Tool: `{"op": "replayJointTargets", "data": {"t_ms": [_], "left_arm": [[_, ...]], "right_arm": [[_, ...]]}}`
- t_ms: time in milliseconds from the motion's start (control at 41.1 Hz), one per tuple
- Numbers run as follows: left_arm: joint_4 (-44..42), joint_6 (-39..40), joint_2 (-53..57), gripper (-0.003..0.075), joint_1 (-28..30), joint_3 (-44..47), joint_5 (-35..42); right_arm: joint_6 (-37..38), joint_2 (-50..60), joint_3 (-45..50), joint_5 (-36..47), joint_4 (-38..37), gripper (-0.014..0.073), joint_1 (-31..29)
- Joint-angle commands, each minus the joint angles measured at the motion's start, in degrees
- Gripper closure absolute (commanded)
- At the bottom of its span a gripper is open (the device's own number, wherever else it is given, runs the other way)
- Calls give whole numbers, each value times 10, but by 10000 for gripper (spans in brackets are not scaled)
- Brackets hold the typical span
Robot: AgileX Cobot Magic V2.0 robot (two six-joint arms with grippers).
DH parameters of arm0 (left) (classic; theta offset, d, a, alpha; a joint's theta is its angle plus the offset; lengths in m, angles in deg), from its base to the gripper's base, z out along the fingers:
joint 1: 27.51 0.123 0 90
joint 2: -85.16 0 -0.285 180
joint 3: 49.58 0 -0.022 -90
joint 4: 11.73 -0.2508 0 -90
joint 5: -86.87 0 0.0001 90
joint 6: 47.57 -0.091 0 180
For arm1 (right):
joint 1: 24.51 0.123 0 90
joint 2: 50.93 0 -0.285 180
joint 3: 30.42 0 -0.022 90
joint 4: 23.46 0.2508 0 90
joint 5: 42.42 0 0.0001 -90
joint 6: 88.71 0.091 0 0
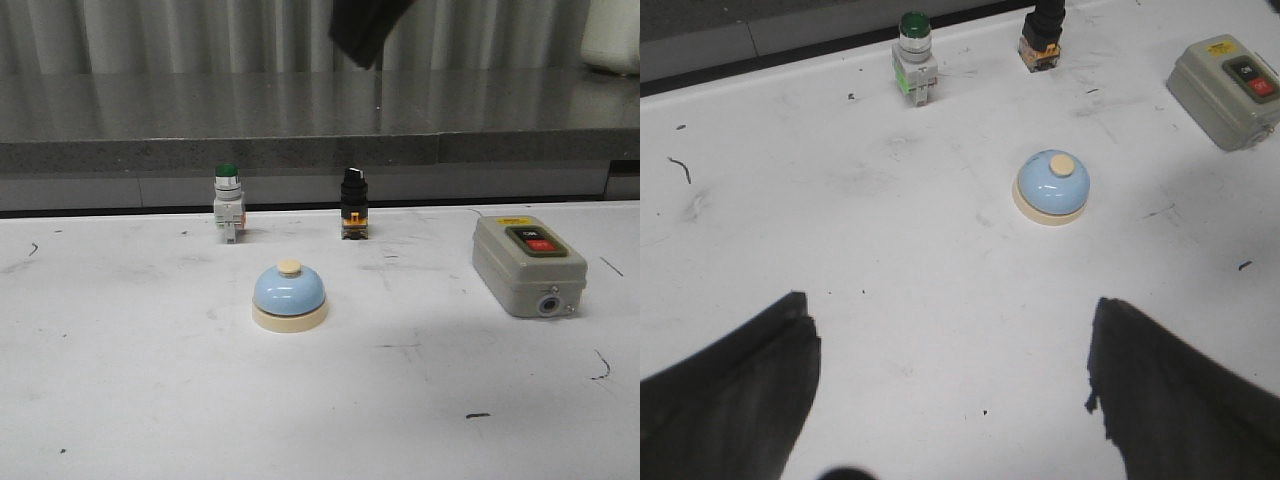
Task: Place and press bell with both arms
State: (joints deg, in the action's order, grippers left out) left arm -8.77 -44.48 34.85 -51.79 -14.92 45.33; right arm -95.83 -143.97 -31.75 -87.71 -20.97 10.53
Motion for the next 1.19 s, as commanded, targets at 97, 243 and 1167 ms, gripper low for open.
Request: {"op": "replayJointTargets", "data": {"t_ms": [97,243,1167], "left_arm": [[5,7,2,185,1,-15,39],[5,7,2,185,1,-15,39],[5,7,2,247,1,-15,39]], "right_arm": [[5,142,93,21,-1,662,-53],[15,227,170,22,0,662,-72],[25,500,316,16,1,662,-74]]}}
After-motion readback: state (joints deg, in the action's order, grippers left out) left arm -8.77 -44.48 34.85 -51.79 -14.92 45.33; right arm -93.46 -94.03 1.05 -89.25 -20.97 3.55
